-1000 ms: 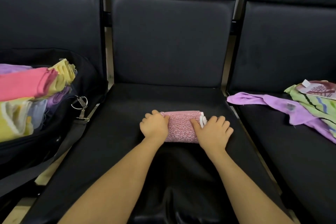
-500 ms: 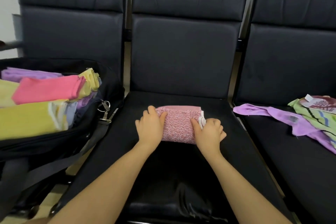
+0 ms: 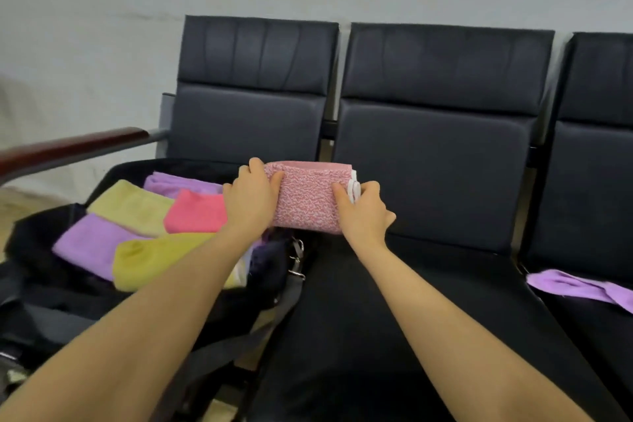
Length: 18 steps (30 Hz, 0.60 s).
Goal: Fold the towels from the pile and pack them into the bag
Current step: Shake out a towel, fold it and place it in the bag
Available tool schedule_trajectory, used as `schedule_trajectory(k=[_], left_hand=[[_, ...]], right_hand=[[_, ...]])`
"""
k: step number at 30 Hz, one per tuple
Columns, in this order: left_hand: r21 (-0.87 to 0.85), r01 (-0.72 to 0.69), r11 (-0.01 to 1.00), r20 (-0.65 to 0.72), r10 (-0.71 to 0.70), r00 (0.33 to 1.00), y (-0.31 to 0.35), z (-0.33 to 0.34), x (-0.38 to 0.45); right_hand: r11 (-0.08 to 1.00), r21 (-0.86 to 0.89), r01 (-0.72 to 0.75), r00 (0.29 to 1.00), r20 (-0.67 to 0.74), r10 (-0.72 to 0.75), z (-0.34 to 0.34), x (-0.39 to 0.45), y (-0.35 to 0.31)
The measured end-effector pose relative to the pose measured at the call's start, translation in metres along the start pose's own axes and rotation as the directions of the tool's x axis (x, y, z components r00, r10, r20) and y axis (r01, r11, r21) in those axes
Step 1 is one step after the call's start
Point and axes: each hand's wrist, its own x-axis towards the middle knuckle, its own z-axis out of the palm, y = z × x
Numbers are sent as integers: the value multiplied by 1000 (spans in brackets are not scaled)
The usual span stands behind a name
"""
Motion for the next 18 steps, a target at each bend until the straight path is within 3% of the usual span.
schedule_trajectory(k=[9, 18], left_hand=[[69, 47, 997, -62, -42, 997, -96, 34, 125], [-36, 74, 997, -37, -75, 996, -155, 92, 160]], right_hand=[[988, -18, 155, 979, 139, -151, 119, 85, -31], [880, -338, 334, 939, 194, -283, 199, 118, 5]])
